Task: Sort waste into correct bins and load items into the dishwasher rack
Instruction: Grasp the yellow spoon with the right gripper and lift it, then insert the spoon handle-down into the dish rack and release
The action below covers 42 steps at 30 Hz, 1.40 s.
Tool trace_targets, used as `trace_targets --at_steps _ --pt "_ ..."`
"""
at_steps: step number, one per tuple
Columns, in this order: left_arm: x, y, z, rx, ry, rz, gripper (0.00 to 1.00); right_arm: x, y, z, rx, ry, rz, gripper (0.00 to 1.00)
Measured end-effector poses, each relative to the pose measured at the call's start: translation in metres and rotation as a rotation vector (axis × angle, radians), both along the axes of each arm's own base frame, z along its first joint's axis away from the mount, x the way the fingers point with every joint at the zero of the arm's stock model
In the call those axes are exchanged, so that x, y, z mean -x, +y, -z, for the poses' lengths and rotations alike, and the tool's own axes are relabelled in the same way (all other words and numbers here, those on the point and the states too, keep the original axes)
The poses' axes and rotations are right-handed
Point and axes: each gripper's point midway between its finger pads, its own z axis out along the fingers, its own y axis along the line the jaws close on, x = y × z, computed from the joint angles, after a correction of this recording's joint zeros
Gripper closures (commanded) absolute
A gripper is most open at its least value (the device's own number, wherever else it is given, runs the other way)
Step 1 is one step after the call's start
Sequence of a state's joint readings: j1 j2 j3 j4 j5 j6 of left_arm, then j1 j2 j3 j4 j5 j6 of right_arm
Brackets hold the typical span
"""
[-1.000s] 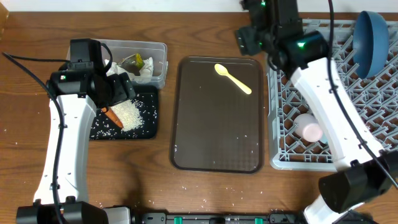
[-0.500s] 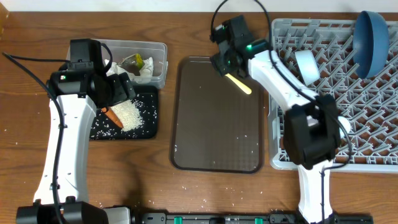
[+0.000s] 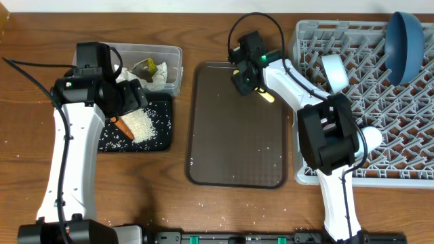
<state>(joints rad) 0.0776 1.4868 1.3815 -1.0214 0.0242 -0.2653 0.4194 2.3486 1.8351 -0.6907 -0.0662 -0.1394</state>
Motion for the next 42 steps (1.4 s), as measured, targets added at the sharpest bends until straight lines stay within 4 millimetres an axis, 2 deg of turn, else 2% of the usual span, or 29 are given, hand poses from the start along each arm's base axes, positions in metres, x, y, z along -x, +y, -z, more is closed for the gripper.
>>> trace_targets --at_steps 2,4,10,21,27,30,32,33,35,37,39,42 --pt "0.000 0.000 0.000 0.000 0.000 0.000 0.04 0.003 -0.003 0.001 0.014 0.011 -0.005 0.72" --pt "0.000 0.000 0.000 0.000 0.000 0.000 0.04 0.007 -0.006 0.001 0.026 0.030 -0.001 0.81" --pt "0.000 0.000 0.000 0.000 0.000 0.000 0.04 0.020 -0.014 0.002 0.056 0.087 -0.001 0.99" --pt "0.000 0.000 0.000 0.000 0.000 0.000 0.04 0.034 -0.010 0.000 0.020 0.157 -0.003 0.99" --pt "0.000 0.000 0.000 0.000 0.000 0.000 0.04 0.050 -0.006 -0.012 -0.009 0.231 0.001 0.99" --pt "0.000 0.000 0.000 0.000 0.000 0.000 0.04 0.054 -0.008 -0.047 -0.027 0.223 0.022 0.99" --pt "0.000 0.000 0.000 0.000 0.000 0.000 0.04 0.056 -0.011 -0.085 -0.055 0.186 0.045 0.99" --pt "0.000 0.000 0.000 0.000 0.000 0.000 0.04 0.059 -0.015 -0.115 -0.080 0.157 0.070 0.99" --pt "0.000 0.000 0.000 0.000 0.001 0.000 0.04 0.065 -0.028 -0.162 -0.121 0.105 0.114 0.99" --pt "0.000 0.000 0.000 0.001 0.001 0.000 0.04 0.076 -0.051 -0.211 -0.162 0.049 0.179 0.99" --pt "0.000 0.000 0.000 0.000 0.000 0.000 0.04 0.089 -0.080 -0.247 -0.185 0.010 0.256 0.99" --pt "0.000 0.000 0.000 0.000 0.000 0.000 0.04 0.109 -0.128 -0.276 -0.175 -0.017 0.394 0.99"
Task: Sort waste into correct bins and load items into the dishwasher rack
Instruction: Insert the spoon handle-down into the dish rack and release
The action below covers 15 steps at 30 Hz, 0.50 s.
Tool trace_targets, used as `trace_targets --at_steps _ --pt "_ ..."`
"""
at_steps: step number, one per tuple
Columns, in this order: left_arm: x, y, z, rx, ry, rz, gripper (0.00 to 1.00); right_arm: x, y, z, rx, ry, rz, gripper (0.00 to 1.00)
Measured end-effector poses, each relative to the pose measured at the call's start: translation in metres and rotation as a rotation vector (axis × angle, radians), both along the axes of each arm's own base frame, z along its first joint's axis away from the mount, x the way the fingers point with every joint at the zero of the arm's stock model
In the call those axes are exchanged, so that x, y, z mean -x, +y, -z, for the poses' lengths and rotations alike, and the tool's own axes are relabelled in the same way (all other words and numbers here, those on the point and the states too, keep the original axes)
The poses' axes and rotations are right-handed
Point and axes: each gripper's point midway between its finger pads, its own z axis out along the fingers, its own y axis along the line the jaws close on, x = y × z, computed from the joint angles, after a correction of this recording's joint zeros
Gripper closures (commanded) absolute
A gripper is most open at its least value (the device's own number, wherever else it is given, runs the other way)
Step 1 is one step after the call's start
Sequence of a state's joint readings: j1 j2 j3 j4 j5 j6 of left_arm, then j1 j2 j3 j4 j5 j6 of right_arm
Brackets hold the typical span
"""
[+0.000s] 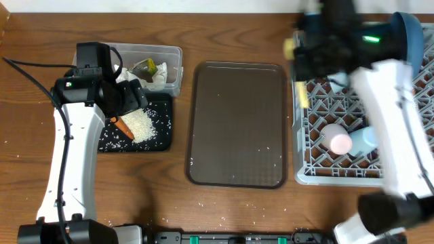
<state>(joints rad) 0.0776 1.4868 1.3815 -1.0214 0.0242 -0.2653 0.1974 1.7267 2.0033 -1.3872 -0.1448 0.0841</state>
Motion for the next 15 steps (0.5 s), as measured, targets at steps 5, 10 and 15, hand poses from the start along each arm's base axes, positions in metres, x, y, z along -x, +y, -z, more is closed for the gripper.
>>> trace_targets --at_steps 5,10,15 --pt "0.000 0.000 0.000 0.000 0.000 0.000 0.04 0.018 -0.045 0.000 0.054 0.064 0.136 0.99" --pt "0.000 0.000 0.000 0.000 0.000 0.000 0.04 0.014 -0.065 0.024 0.100 0.097 0.187 0.99" --pt "0.000 0.000 0.000 0.000 0.000 0.000 0.04 0.001 -0.066 0.077 0.122 0.118 0.185 0.98"
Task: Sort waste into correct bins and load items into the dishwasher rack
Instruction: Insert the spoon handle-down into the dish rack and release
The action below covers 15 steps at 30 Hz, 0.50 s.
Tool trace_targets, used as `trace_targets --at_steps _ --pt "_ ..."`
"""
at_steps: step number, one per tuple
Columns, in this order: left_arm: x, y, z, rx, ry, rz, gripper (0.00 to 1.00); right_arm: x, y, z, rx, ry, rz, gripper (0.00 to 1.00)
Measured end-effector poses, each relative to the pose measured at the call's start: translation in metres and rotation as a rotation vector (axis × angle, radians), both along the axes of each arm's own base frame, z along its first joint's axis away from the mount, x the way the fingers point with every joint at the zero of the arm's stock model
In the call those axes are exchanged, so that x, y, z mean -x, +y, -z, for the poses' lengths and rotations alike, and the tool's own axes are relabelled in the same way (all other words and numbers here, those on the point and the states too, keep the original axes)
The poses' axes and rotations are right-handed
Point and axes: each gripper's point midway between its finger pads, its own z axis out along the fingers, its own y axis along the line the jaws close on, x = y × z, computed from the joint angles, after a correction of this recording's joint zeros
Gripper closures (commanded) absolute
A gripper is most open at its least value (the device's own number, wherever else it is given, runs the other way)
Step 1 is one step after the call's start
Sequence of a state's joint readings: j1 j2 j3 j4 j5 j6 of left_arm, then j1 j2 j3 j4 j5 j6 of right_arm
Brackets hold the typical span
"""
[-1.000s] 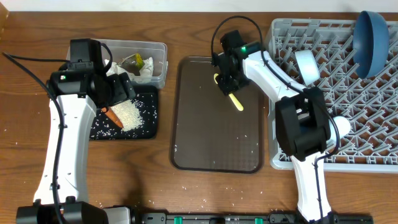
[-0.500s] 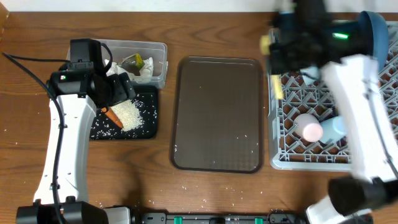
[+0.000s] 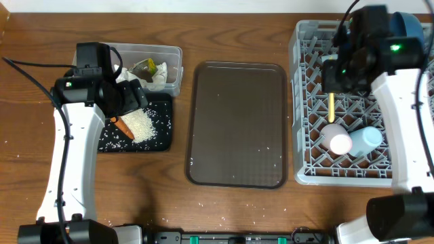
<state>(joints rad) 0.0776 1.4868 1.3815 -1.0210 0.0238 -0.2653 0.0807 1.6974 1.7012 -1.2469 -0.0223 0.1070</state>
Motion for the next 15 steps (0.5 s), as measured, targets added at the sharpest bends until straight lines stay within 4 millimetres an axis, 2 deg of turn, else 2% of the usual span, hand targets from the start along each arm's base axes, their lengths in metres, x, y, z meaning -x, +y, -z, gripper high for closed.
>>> trace_targets --at_steps 1,2,6,9,15 --pt "0.000 0.000 0.000 0.000 0.000 0.000 0.04 -0.001 0.000 0.011 0.002 0.007 -0.002 0.92" --pt "0.000 0.000 0.000 0.000 0.000 0.000 0.04 -0.002 0.000 0.022 0.005 0.016 -0.005 0.81" --pt "0.000 0.000 0.000 0.000 0.000 0.000 0.04 0.003 -0.001 0.051 0.013 0.053 -0.013 0.66" --pt "0.000 0.000 0.000 0.000 0.000 0.000 0.04 0.005 -0.001 0.059 0.015 0.065 -0.016 0.61" --pt "0.000 0.000 0.000 0.000 0.001 0.000 0.04 0.005 0.001 0.056 0.005 0.061 -0.033 0.57"
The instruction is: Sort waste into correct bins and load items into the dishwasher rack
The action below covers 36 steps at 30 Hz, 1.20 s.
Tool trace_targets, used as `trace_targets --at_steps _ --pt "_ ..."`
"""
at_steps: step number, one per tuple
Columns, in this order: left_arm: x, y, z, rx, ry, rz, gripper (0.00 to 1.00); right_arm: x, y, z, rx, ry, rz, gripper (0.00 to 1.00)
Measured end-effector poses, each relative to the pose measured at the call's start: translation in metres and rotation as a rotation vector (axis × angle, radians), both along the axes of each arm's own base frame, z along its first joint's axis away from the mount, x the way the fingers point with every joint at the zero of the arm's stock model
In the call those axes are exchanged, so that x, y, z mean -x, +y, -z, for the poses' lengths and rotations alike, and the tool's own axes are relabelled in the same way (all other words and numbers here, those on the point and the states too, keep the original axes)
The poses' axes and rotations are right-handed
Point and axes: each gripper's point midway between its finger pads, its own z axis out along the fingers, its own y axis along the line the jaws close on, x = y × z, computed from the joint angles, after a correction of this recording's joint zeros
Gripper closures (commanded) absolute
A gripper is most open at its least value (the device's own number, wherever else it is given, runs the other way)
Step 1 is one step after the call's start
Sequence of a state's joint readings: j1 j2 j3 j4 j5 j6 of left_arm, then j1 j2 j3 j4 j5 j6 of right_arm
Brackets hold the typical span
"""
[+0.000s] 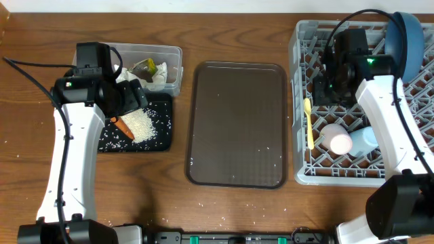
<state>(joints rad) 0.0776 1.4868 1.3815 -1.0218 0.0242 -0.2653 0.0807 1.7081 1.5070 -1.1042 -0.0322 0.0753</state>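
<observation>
A yellow utensil (309,124) lies lengthwise in the left part of the grey dishwasher rack (302,177). My right gripper (324,91) hovers just right of the utensil's far end, apart from it and apparently open. A pink cup (340,142) and a pale blue cup (366,139) lie in the rack's near part, and a blue bowl (407,41) stands at its far right. My left gripper (130,102) hangs over the black tray (159,139), which holds rice (141,124) and a carrot piece (123,128); its jaws are hidden.
A clear bin (173,57) with crumpled waste stands behind the black tray. The brown serving tray (237,122) in the middle carries only a few rice grains. Loose grains dot the table near the front edge.
The yellow utensil, then hanging under my right gripper over the rack's middle, now lies free in the rack's left part. My right gripper sits slightly further left. The left arm is unchanged.
My right gripper first held the yellow utensil over the brown tray's far right corner. It was then over the rack's far left corner, later over the rack's middle with the utensil hanging down. Now the utensil rests in the rack. The left arm stayed over the black tray throughout.
</observation>
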Motion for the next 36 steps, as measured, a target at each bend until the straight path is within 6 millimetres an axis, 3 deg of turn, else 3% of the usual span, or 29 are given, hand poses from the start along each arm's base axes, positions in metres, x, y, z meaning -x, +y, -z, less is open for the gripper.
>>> trace_targets --at_steps 4,6,7,8,14,17,22,28,33,36 --pt "0.000 0.000 0.000 0.000 0.000 0.000 0.04 -0.001 0.007 -0.023 -0.029 -0.015 -0.026 0.44" --pt "0.000 0.000 0.000 0.001 0.000 0.000 0.04 -0.002 0.010 -0.044 -0.043 -0.045 -0.039 0.42" --pt "0.000 0.000 0.000 0.000 0.000 0.000 0.04 0.000 0.012 -0.058 -0.048 -0.066 -0.047 0.32" --pt "0.000 0.000 0.000 0.000 0.000 0.000 0.04 0.002 0.016 -0.073 -0.056 -0.092 -0.057 0.01" --pt "0.000 0.000 0.000 0.000 0.000 0.000 0.04 0.037 0.033 -0.159 -0.128 -0.295 -0.047 0.01" --pt "0.000 0.000 0.000 0.000 0.000 0.000 0.04 0.058 0.038 -0.190 -0.174 -0.378 -0.025 0.01" --pt "0.000 0.000 0.000 0.000 0.000 0.000 0.04 0.100 0.028 -0.199 -0.147 -0.360 -0.023 0.01" --pt "0.000 0.000 0.000 0.000 0.000 0.000 0.04 0.119 0.007 -0.219 -0.089 -0.482 0.038 0.01" --pt "0.000 0.000 0.000 0.000 0.001 0.000 0.04 0.099 -0.001 -0.240 -0.080 -0.804 0.040 0.01" --pt "0.000 0.000 0.000 0.001 0.002 0.000 0.04 0.082 -0.012 -0.213 -0.064 -1.019 0.045 0.01"
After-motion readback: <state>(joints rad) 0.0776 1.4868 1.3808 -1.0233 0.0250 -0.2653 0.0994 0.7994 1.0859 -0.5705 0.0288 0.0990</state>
